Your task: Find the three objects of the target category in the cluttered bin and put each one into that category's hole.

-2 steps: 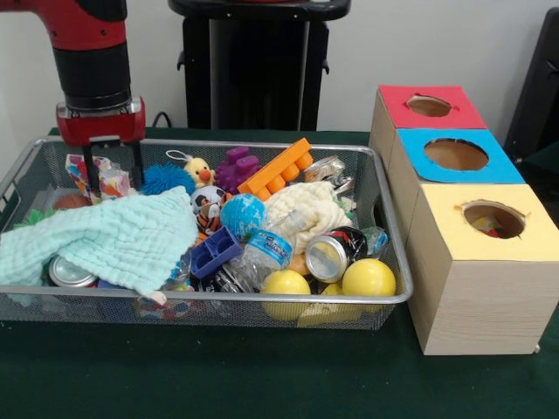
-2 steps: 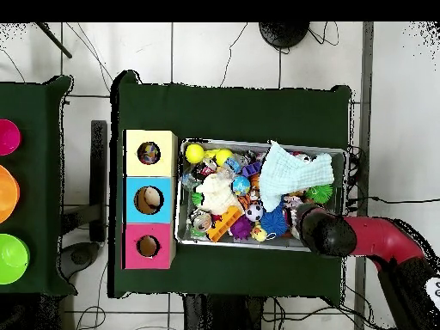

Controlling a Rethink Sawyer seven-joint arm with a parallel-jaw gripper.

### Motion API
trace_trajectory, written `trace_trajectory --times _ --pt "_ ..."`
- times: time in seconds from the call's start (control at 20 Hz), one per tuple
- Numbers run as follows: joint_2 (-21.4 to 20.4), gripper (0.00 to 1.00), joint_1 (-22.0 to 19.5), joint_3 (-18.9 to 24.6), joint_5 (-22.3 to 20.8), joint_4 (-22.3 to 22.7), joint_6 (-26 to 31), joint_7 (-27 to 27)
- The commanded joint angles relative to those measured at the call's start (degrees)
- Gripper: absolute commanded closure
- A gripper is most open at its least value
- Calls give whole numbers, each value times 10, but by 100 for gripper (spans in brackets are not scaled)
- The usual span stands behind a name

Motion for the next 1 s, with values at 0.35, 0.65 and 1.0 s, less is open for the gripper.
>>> trace_trajectory --times 0.35,0.65,1.0 --pt "7 100 26 -23 -12 38 -20 26" --pt "-46 100 29 -3 29 69 8 27" --pt "-201 100 54 58 169 121 96 25"
